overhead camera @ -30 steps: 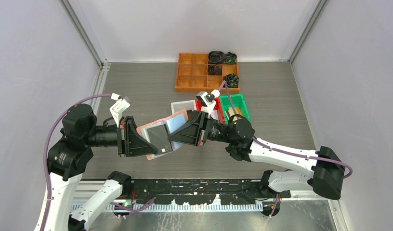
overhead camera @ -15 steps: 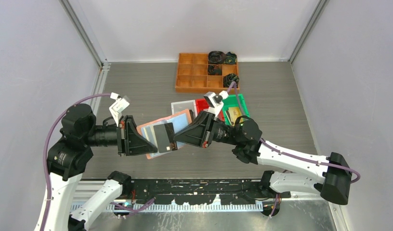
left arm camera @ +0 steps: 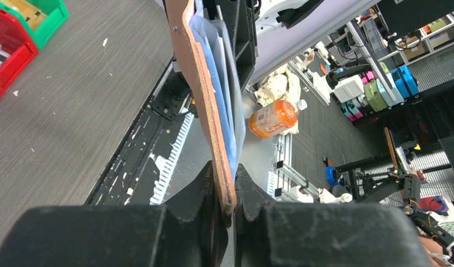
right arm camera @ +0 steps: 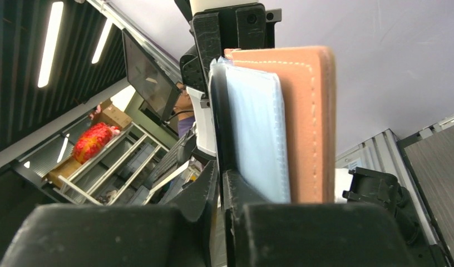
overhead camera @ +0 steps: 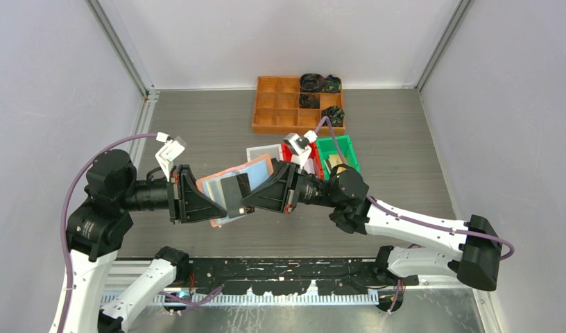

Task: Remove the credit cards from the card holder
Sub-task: Remove the credit card from the card holder, then place the credit card in the storage box.

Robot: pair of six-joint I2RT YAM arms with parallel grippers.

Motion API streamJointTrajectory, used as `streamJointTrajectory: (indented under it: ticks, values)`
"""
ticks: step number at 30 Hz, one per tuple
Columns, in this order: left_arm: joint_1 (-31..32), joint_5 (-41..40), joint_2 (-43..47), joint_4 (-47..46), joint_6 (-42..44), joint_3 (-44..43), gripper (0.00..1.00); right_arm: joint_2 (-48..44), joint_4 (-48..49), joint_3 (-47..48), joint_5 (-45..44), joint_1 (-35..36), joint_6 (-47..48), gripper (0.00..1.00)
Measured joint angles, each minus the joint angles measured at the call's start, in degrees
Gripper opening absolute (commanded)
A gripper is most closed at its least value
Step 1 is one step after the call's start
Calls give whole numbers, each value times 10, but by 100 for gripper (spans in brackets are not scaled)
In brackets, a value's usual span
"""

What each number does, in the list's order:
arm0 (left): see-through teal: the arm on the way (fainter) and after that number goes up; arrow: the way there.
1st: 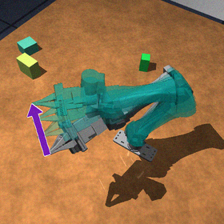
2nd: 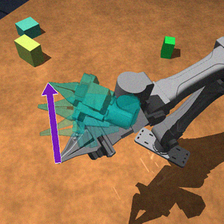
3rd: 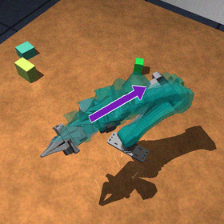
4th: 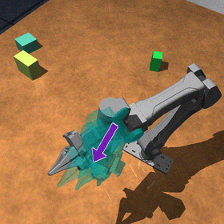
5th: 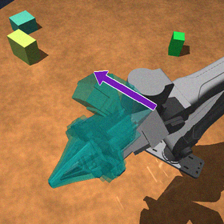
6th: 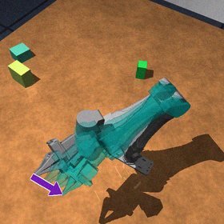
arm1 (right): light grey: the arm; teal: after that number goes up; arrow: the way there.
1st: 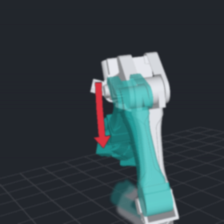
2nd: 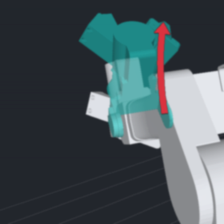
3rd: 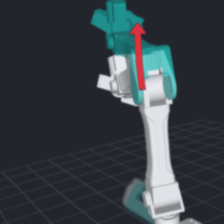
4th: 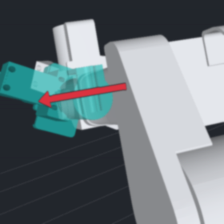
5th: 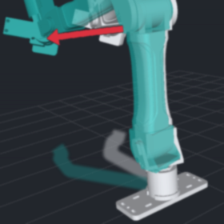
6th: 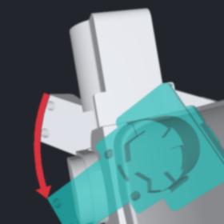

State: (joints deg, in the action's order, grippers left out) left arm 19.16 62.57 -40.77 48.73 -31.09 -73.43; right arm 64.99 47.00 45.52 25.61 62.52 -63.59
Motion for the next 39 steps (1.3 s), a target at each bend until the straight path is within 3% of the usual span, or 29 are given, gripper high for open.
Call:
streamJointTrajectory:
  ticks: [3,12,16,21,29,39]
  values:
    - [0,0,0,1,0,-1,0,-18,-35,0,-8,0,18,1]
    - [0,-11,-2,8,20,-15,0,-159,-178,1,-42,-33,86,1]
    - [0,-16,-2,20,39,-19,0,-203,-274,17,-61,-74,115,1]
    - [0,-25,-2,45,74,-34,0,-212,-416,61,-101,-181,141,1]
    - [0,-38,-2,92,134,-61,0,-76,-490,81,-78,-304,134,1]
    - [0,-43,-2,109,152,-63,0,236,-531,122,-87,-297,161,1]
